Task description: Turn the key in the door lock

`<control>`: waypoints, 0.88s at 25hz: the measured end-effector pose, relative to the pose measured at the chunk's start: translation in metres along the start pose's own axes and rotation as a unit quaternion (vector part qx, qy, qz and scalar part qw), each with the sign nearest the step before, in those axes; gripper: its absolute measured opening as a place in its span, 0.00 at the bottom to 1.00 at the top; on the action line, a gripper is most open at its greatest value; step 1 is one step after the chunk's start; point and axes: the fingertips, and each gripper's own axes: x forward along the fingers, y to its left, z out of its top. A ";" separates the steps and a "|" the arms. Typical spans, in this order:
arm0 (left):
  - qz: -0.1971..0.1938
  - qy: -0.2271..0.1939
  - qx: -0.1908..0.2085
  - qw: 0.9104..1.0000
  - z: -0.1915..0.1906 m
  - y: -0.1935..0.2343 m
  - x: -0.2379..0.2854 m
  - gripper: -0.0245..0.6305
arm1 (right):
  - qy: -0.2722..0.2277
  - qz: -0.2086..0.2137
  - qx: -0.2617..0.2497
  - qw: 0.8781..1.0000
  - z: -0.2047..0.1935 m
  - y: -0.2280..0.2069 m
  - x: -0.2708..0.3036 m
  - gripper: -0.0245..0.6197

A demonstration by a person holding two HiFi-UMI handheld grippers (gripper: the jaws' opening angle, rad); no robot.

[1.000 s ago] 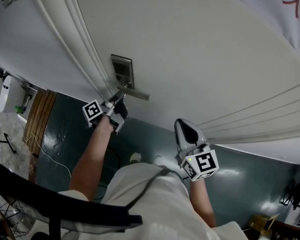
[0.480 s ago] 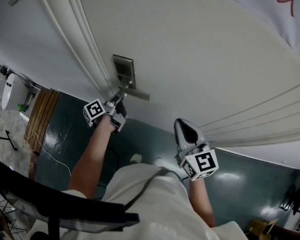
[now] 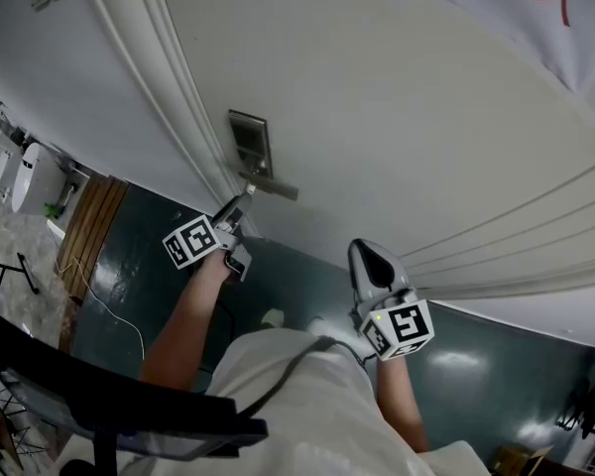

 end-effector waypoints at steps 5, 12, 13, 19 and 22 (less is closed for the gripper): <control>-0.010 -0.013 0.067 0.998 0.000 -0.039 -0.017 0.27 | -0.005 0.010 -0.002 1.000 0.003 0.001 0.001 0.05; -0.028 -0.027 0.220 0.975 -0.002 -0.104 -0.033 0.10 | -0.011 0.021 -0.007 1.000 0.008 0.004 0.000 0.05; -0.031 -0.030 0.239 0.970 -0.003 -0.114 -0.035 0.08 | -0.012 0.022 -0.006 1.000 0.008 0.004 0.000 0.05; -0.043 -0.036 0.321 0.946 -0.013 -0.153 -0.044 0.05 | -0.016 0.027 -0.009 0.999 0.013 0.008 -0.003 0.05; -0.050 -0.039 0.360 0.931 -0.020 -0.169 -0.050 0.05 | -0.018 0.027 -0.015 0.999 0.017 0.008 -0.006 0.05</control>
